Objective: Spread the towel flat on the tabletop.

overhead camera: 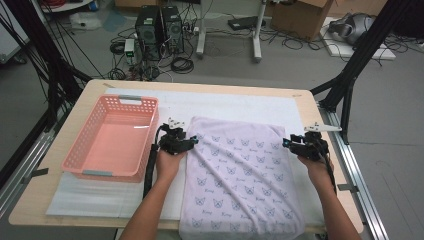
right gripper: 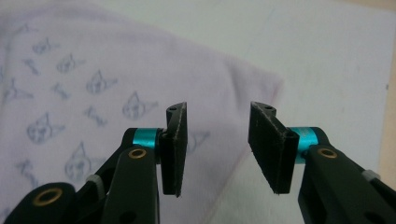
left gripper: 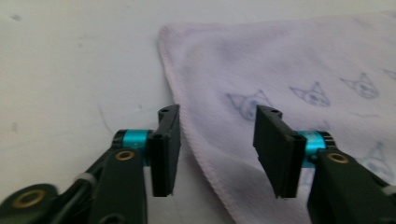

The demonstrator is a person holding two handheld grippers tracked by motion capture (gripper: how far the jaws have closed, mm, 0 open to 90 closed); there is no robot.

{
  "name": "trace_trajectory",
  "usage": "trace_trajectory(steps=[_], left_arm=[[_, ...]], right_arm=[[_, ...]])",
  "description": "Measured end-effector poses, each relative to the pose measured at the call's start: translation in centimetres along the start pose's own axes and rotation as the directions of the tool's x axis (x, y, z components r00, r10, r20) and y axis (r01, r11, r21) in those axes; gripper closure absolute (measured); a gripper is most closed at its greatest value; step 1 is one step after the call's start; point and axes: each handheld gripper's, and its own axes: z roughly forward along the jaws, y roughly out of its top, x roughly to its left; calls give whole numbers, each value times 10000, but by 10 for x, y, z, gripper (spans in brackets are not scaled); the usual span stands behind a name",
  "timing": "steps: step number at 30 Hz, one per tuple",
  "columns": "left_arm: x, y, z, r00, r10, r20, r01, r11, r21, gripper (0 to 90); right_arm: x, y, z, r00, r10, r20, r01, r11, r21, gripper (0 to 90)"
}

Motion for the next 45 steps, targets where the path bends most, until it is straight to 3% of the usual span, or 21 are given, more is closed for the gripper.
trace_trajectory(steps=[6,7,8,9,11,14,15,17,20,21,22,23,24,25,27,29,30,33,35,38,45], left_arm=[[-5,-9,-11,9987,73,508,-66,9999,-150,477],[-5,-9,-13,9984,101,561,-103,9999,27,474],[-6,-9,-15,9974,128,706,-140,9998,157,470],[-6,-9,-16,9968,167,786,-184,9996,214,471],[-8,-9,-20,9958,193,898,-215,9995,239,471],[-12,-14,-24,9951,132,977,-156,9996,239,490],[-13,-16,-24,9941,114,1078,-151,9993,341,490],[-16,-20,-24,9925,201,1205,-306,9958,857,460],[-23,-24,-26,9894,430,1386,-554,9947,866,489],[-28,-27,-27,9905,773,1136,-865,9931,791,497],[-32,-30,-28,9888,1390,538,-1423,9879,623,761],[-32,-31,-29,9864,1562,504,-1589,9858,547,761],[-29,-30,-29,9905,1196,674,-1237,9904,614,869],[-26,-29,-30,9932,973,646,-1018,9923,710,873],[-19,-27,-33,9955,935,121,-941,9929,733,876],[-11,-28,-36,9979,641,69,-644,9956,683,878],[-8,-28,-38,9971,760,-97,-752,9949,672,878],[-4,-33,-41,9995,283,110,-287,9990,355,810],[-5,-37,-45,9987,275,429,-288,9992,292,636],[-8,-43,-54,9942,67,1069,-90,9997,216,507],[-20,-68,-83,9834,19,1812,-82,9994,341,464]], right_arm=[[5,-26,8,9997,1,-234,20,9962,876,568],[8,-27,12,9995,-199,-235,224,9934,1124,600],[11,-27,12,9981,-613,-32,613,9927,1039,777],[11,-25,13,9964,-792,-289,819,9910,1060,851],[8,-20,18,9943,-1046,183,1020,9888,1087,866],[-3,-15,26,9861,-715,1502,596,9948,827,870],[-3,-15,26,9861,-715,1502,596,9948,827,870],[-5,-17,26,9895,-190,1434,107,9982,589,844],[-4,-17,23,9904,-289,1351,211,9980,590,775],[-3,-18,20,9910,-220,1321,155,9986,501,734],[-4,-18,12,9938,20,1110,-49,9996,261,693],[-4,-18,12,9938,20,1110,-49,9996,261,693],[-3,-18,8,9938,60,1112,-80,9998,175,682],[-2,-19,5,9952,103,977,-113,9999,91,668],[1,-21,-2,9962,47,867,-53,10000,63,656],[5,-24,-9,9978,-1,659,-2,10000,54,642],[7,-27,-13,9981,-53,609,52,10000,17,633],[15,-37,-25,9994,-63,344,65,10000,-59,602],[19,-45,-33,10000,35,55,-34,9999,-118,577],[26,-57,-44,9998,148,-100,-149,9998,-130,539],[40,-82,-70,10000,45,-32,-44,9998,188,523]])
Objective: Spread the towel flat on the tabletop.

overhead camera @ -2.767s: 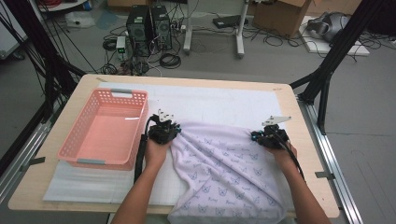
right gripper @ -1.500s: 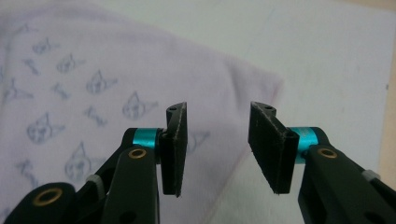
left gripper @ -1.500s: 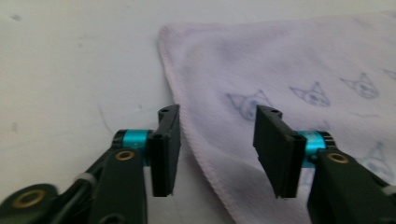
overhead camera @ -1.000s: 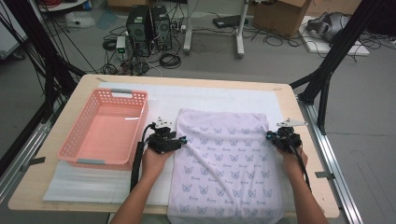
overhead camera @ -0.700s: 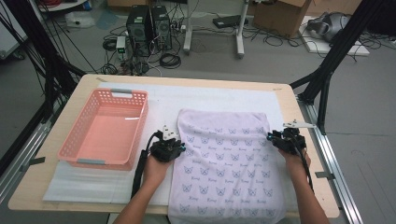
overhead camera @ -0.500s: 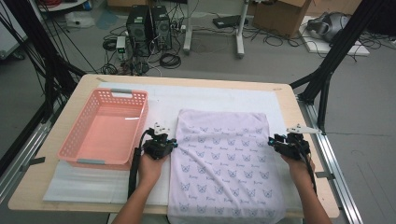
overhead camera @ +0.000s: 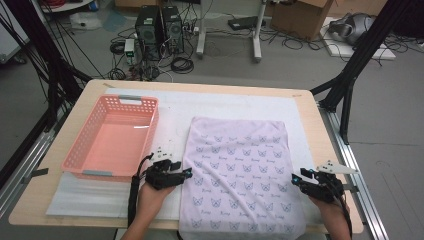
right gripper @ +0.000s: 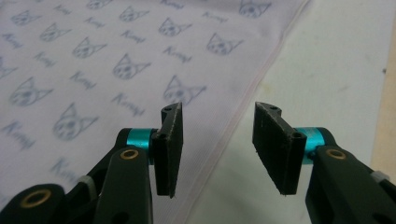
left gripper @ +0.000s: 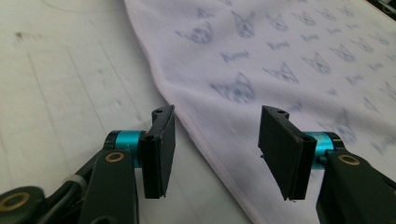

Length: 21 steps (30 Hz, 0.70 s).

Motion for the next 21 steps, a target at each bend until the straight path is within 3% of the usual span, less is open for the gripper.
trace_trajectory(steps=[5,8,10,11,13,21], left_arm=[[-15,-17,-14,9988,-55,483,46,9998,178,475],[-27,-21,-14,9980,138,612,-157,9994,314,498],[-40,-25,-14,9954,953,-124,-949,9951,282,584],[-43,-25,-14,9898,1328,-513,-1310,9906,386,703],[-40,-25,-14,9928,1167,-271,-1156,9925,406,864],[-26,-37,-39,9969,757,-198,-749,9965,383,875]], right_arm=[[7,-16,-15,10000,67,42,-68,9999,132,554],[11,-26,-19,9996,259,-146,-256,9994,244,576],[15,-28,-18,9997,160,-159,-154,9992,382,586],[17,-28,-18,9997,140,-175,-133,9991,400,600],[20,-26,-14,9998,-15,-211,24,9991,416,608],[30,-25,-11,9992,13,-391,11,9981,609,620]])
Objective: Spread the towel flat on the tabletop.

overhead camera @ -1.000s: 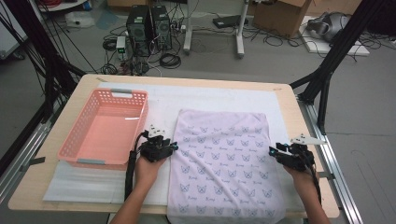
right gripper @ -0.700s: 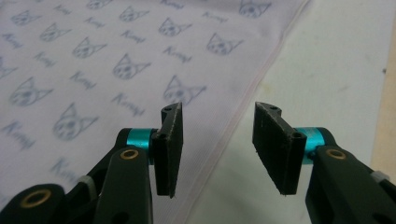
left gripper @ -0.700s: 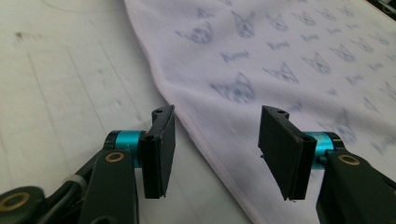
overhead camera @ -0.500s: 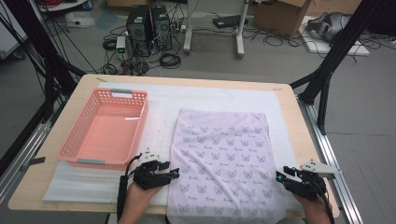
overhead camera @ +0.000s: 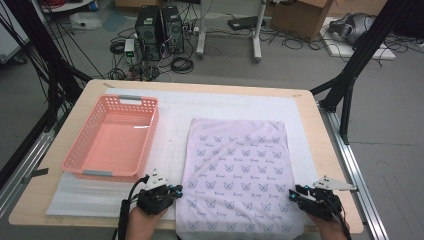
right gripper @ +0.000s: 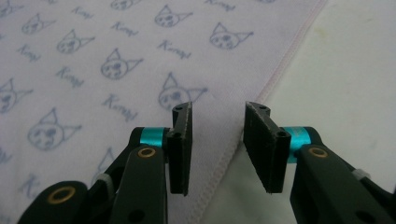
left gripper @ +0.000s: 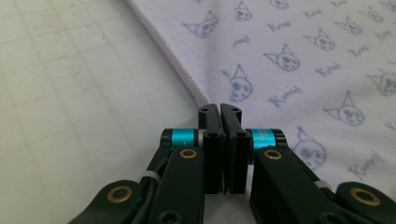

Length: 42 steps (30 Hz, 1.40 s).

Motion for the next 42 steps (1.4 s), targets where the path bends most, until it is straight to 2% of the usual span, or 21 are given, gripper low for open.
trace_trajectory(steps=[2,3,4,6,7,9,12,13,16,17,18,19,20,23,28,30,32,35,36,37,42], left_arm=[[0,-2,-2,10000,-28,63,28,10000,-24,874],[0,-3,-2,9999,-55,88,56,10000,-68,872],[0,-3,-2,9998,-120,144,122,9998,-125,863],[-1,-4,-1,9990,-168,418,178,9996,-231,791],[-2,-3,-1,9987,-228,450,240,9994,-256,696],[-3,-3,0,9981,-265,550,285,9990,-351,602],[-6,-1,4,9970,-231,742,261,9988,-409,546],[-7,-1,5,9969,-231,752,262,9988,-404,544],[-11,2,13,9966,-58,821,83,9995,-310,565],[-14,3,15,9973,125,719,-107,9996,-255,629],[-18,2,15,9987,466,194,-460,9986,-275,707],[-18,2,15,9980,640,-6,-640,9976,-262,809],[-17,2,14,9989,454,83,-453,9988,-190,857],[-18,-1,5,9985,540,-130,-540,9985,6,876],[-11,-13,-12,9994,319,131,-317,9994,-133,863],[-8,-15,-12,9989,120,455,-102,9992,-376,702],[-5,-12,-10,9995,-28,306,45,9984,-555,475],[1,-4,-8,9992,25,398,17,9944,-1057,445],[3,-1,-6,9989,-71,464,126,9926,-1209,434],[5,3,-5,9986,-90,528,165,9897,-1424,429],[10,16,2,9987,-122,501,218,9802,-1968,399]], right_arm=[[5,-1,-1,9995,-221,222,220,9997,68,681],[6,-1,-1,9985,-404,360,400,9991,126,775],[6,-1,-3,9991,-380,169,376,9991,216,862],[6,-2,-6,9992,-292,272,285,9993,261,878],[5,-4,-9,9990,-249,382,236,9991,352,882],[2,-8,-17,9975,-326,620,297,9985,470,883],[-3,-18,-29,9989,81,472,-107,9985,544,867],[-4,-20,-31,9992,201,358,-216,9988,446,801],[-4,-20,-33,9987,297,407,-305,9994,190,660],[-4,-20,-33,9985,329,432,-331,9994,41,627],[-4,-19,-33,9981,390,478,-386,9992,-90,617],[-5,-18,-33,9979,395,504,-386,9991,-195,614],[-5,-17,-32,9977,452,503,-438,9986,-288,610],[-6,-16,-29,9973,446,584,-429,9986,-299,605],[-9,-11,-24,9950,780,619,-752,9961,-464,592],[-6,-7,-17,9957,715,592,-692,9968,-410,591],[-4,-2,-10,9964,620,575,-603,9977,-322,593],[0,3,2,9968,414,690,-417,9991,37,668],[1,3,3,9958,273,870,-278,9996,52,734],[1,4,1,9956,240,901,-254,9996,151,880],[-4,-1,-11,9925,-240,1196,166,9979,619,882]])
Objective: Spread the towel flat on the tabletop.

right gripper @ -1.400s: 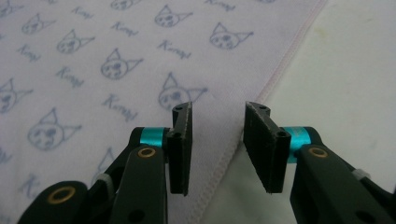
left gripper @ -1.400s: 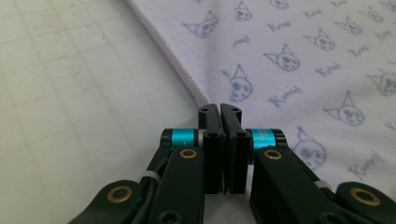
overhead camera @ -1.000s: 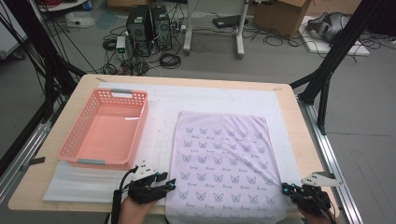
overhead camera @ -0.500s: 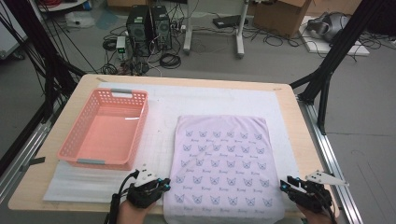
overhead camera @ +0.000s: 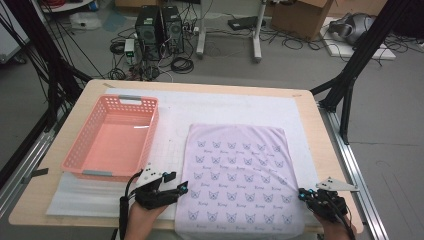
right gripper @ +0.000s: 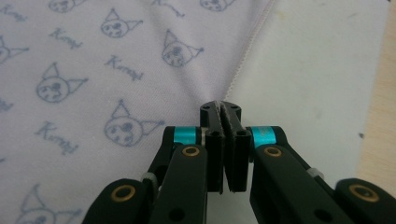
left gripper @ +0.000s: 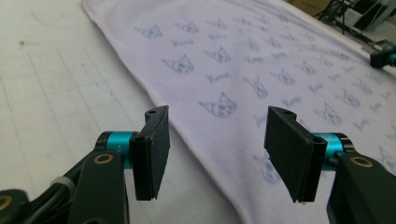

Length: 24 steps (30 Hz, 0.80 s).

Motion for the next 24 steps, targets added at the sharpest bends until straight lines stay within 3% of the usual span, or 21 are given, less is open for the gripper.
trace_trajectory(steps=[1,2,3,6,9,13,15,19,24], left_arm=[[1,3,1,10000,26,-56,-27,9998,-185,385],[1,5,1,10000,7,-47,-9,9994,-350,382],[2,7,2,10000,25,9,-24,9989,-459,381],[4,13,7,9998,146,167,-133,9972,-742,375],[8,18,14,9993,179,315,-149,9957,-915,363],[11,19,17,9979,444,464,-406,9958,-816,355],[14,18,16,9981,372,498,-326,9954,-901,349],[17,19,15,9974,453,555,-395,9941,-1011,346],[14,20,13,9972,594,460,-538,9920,-1139,319]], right_arm=[[-2,-1,-1,10000,17,-6,-17,10000,19,874],[-3,-1,-1,10000,94,-34,-94,10000,-15,784],[-4,-2,-1,9997,125,190,-123,9998,-122,611],[-7,-1,-1,9999,102,-71,-106,9979,-638,516],[-8,3,-1,9995,138,-281,-169,9933,-1145,458],[-8,10,-4,9988,122,-464,-213,9795,-2005,385],[-8,12,-5,9987,86,-507,-200,9730,-2301,341],[-8,13,-4,9989,78,-458,-191,9675,-2523,283],[-10,11,-5,9991,25,-425,-127,9703,-2417,274]])
